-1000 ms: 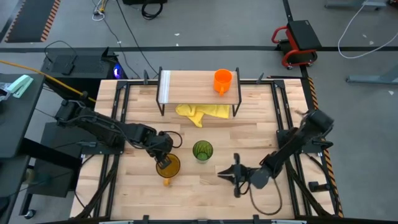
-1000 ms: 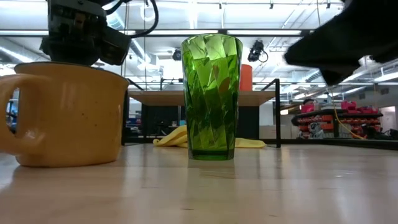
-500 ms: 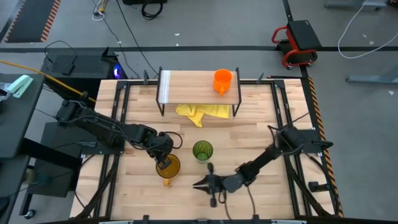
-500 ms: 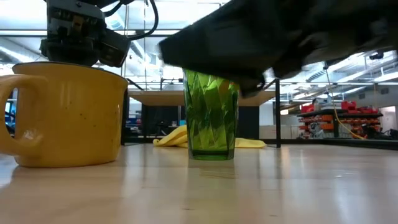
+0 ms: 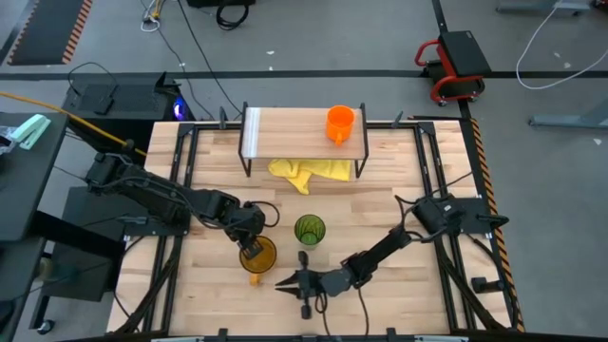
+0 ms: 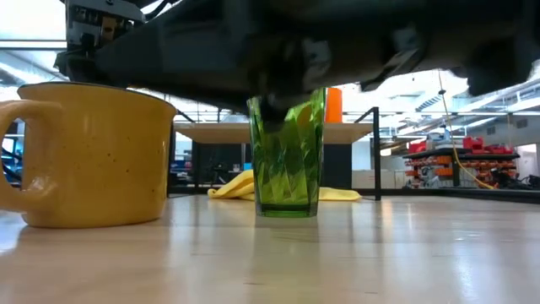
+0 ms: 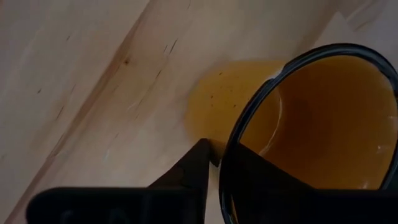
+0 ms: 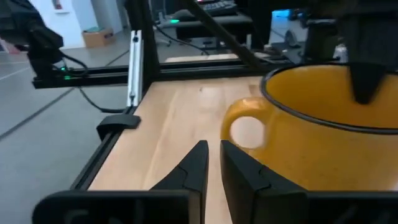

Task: Stack small to large cups/mugs on shelf
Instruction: Put the yellow mug on the shelf

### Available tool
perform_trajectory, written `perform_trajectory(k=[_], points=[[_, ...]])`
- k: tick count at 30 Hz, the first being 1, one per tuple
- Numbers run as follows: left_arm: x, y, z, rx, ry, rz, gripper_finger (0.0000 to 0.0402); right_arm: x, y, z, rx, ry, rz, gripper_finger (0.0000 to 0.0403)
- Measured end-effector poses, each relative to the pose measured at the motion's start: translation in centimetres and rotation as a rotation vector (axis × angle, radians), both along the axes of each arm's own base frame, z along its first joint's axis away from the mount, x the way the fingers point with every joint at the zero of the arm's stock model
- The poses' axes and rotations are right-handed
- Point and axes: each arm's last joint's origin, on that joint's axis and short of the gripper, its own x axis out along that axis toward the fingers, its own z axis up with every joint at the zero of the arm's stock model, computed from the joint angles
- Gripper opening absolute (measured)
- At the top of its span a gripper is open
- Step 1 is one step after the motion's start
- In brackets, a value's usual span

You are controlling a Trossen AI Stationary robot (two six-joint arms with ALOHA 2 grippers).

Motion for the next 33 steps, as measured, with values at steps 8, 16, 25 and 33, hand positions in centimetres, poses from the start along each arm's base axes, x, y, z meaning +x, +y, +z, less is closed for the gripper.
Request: perform_trajectory(k=[8, 16, 25, 33], points=[[0.1, 0.0, 0.1, -0.001, -0.013, -0.009, 0.0062, 1.6, -1.1, -1.3, 0.048, 0.051, -0.009, 0.005], [0.1, 0.0, 0.1, 0.005, -0.017, -0.024, 0.0053, 1.6, -1.0, -1.3, 0.014, 0.09, -0.015, 0.005], [0.1, 0.0, 0.1, 0.013, -0.026, -0.047, 0.0051, -0.1, 0.7, -0.3, -0.108, 0.188, -0.01, 0.005], [0.1, 0.2, 0.1, 0.015, -0.022, -0.038, 0.0042, -1.0, 0.7, -0.3, -0.198, 0.29, -0.055, 0.005]])
